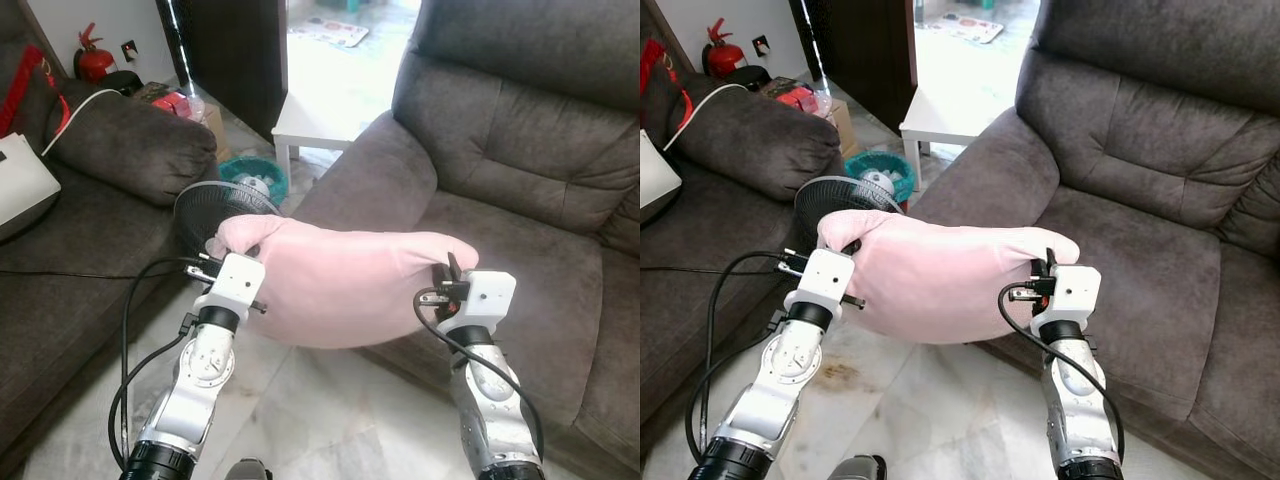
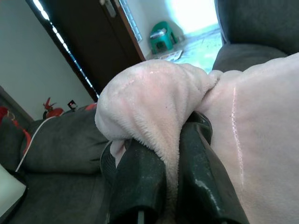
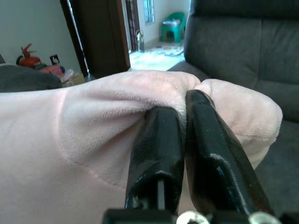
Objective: Move the pillow to the sofa from floor
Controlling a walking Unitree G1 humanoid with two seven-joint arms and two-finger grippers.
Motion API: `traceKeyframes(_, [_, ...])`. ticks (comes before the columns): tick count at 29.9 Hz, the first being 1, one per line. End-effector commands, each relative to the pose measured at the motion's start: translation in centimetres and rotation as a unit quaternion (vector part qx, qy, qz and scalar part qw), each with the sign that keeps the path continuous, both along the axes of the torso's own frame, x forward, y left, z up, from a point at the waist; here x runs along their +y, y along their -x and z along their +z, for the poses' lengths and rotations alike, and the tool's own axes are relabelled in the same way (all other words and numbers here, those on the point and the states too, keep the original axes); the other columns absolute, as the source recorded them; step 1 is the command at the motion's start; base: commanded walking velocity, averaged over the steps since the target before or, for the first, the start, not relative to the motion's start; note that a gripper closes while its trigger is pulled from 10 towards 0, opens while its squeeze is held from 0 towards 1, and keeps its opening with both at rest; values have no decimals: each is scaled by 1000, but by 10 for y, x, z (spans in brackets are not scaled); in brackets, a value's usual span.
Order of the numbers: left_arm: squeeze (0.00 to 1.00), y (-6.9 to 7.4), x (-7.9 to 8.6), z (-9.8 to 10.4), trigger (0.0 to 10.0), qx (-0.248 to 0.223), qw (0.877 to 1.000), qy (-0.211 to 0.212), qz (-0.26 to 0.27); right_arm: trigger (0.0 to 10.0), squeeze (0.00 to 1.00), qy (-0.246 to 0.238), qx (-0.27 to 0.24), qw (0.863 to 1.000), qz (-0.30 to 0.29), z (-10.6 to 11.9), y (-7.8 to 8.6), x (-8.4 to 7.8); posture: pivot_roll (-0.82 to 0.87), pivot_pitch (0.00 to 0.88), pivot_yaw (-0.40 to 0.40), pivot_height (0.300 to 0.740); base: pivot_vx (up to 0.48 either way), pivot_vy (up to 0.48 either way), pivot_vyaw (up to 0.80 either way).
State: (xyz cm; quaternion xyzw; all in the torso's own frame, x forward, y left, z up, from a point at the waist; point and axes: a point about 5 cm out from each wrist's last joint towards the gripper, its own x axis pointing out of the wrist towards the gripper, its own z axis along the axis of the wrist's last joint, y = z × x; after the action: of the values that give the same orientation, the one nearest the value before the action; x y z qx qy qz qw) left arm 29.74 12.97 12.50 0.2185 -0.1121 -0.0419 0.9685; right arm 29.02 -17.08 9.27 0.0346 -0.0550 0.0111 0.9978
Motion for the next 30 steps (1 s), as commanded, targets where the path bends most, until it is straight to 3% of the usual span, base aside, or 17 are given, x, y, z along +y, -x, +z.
traceKeyframes(1, [0,0,-1,8,10000,-27,1000,-3,1,10000,0,-6,-39,999,-11,16,-2,-6,159,0,-46,740,0,0,0])
traceKeyframes(10, [0,-3,-1,9,10000,-31,1000,-4,-1,10000,0,-5,-40,999,7,19,-8,1,147,0,-31,740,0,0,0])
traceKeyframes(19, [0,-8,1,9,10000,-29,1000,-4,-7,10000,0,-6,-39,999,4,16,-6,3,124,0,-5,740,0,0,-800])
traceKeyframes(25, [0,-16,10,12,10000,-24,999,46,15,10000,0,-2,-37,999,2,14,-6,3,131,0,-7,740,0,0,0])
traceKeyframes(30, [0,-15,16,13,10000,-25,998,48,19,10000,0,2,-33,999,2,14,-8,2,146,0,-11,740,0,0,0])
